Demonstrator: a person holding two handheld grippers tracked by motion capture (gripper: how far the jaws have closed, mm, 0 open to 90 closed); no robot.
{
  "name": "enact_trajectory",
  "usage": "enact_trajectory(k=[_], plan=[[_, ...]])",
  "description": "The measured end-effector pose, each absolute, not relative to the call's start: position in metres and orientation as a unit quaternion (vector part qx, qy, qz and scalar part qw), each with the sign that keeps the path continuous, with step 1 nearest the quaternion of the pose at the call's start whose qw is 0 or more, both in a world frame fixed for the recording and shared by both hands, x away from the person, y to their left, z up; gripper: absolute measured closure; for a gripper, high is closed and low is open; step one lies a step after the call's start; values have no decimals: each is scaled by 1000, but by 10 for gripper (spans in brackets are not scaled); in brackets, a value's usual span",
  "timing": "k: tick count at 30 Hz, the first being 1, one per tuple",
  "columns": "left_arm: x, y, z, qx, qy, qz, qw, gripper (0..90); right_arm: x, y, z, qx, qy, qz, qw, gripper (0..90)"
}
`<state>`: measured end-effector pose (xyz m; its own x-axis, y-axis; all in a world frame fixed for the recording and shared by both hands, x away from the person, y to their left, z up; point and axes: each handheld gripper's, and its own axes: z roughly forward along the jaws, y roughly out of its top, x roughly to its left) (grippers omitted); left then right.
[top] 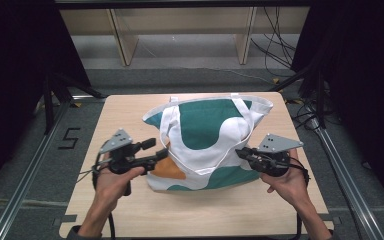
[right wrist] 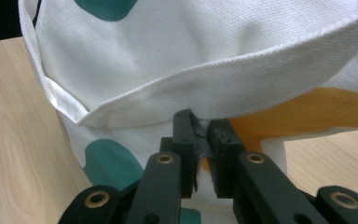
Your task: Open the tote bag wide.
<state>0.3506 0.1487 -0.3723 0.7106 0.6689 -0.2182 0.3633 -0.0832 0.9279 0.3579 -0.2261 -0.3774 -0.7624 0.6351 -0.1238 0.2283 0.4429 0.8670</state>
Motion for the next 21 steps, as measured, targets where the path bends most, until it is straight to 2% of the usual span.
enact_trajectory(k=[1,2,3,5,7,11,12,15,18,21], plan=[[351,149,-372,724,356,133,576,348,358,-226,-377,263,820,457,222,834],[353,132,-377,739,345,126,564,351,355,-225,-377,264,822,453,223,836],[354,125,-379,743,344,140,557,367,355,-226,-377,257,823,453,225,837],[357,117,-383,746,338,163,551,478,354,-225,-378,255,821,457,228,839],[357,116,-386,745,336,182,547,526,354,-226,-377,252,824,454,228,842],[350,119,-393,749,335,186,540,604,353,-226,-379,248,826,454,225,844],[348,119,-397,752,329,180,542,687,352,-225,-379,247,827,452,225,845],[342,119,-408,764,319,188,528,753,349,-224,-379,238,832,446,227,848],[338,115,-421,774,311,182,520,802,343,-223,-380,229,843,430,228,855],[338,112,-431,784,308,184,507,815,339,-220,-386,216,853,413,234,861]])
